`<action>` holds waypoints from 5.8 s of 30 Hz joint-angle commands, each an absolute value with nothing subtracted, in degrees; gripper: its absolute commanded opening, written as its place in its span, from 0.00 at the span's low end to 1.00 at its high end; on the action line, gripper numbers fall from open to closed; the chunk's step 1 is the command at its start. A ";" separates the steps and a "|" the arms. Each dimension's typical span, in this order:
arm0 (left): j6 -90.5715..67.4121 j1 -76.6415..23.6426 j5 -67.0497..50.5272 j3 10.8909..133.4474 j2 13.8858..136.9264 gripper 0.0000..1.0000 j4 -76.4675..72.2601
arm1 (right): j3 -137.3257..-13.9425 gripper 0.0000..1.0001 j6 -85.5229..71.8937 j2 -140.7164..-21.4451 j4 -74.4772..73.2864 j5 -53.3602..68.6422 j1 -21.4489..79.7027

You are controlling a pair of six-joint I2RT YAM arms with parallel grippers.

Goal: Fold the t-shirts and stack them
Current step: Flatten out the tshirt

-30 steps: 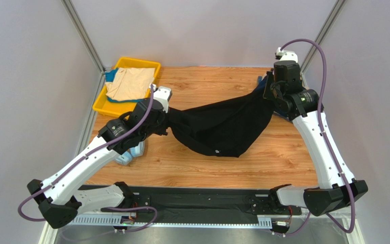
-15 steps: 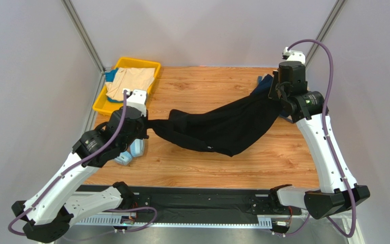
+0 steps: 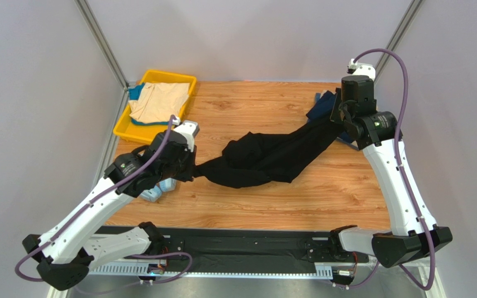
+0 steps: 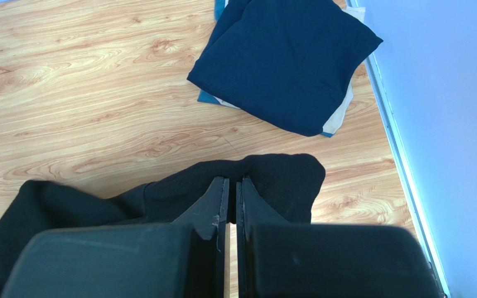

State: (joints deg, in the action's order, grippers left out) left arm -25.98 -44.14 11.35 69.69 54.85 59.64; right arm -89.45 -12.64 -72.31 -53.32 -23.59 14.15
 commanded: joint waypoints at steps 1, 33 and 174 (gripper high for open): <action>-29.70 -43.86 -1.04 65.15 57.91 0.00 58.54 | -90.70 0.00 -12.92 -71.10 -51.77 -25.93 13.54; -17.76 -47.46 -2.89 75.84 87.08 0.59 40.01 | -86.22 0.00 -14.32 -71.90 -49.22 -19.69 13.36; -20.75 -27.16 23.80 86.23 55.36 0.00 49.67 | -111.98 0.00 -15.56 -64.15 -53.53 -6.50 9.76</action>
State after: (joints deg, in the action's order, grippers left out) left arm -23.44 -27.59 18.79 90.06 51.70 54.28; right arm -113.67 -16.25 -58.24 -58.19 -7.66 10.04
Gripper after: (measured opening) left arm 0.007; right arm 0.014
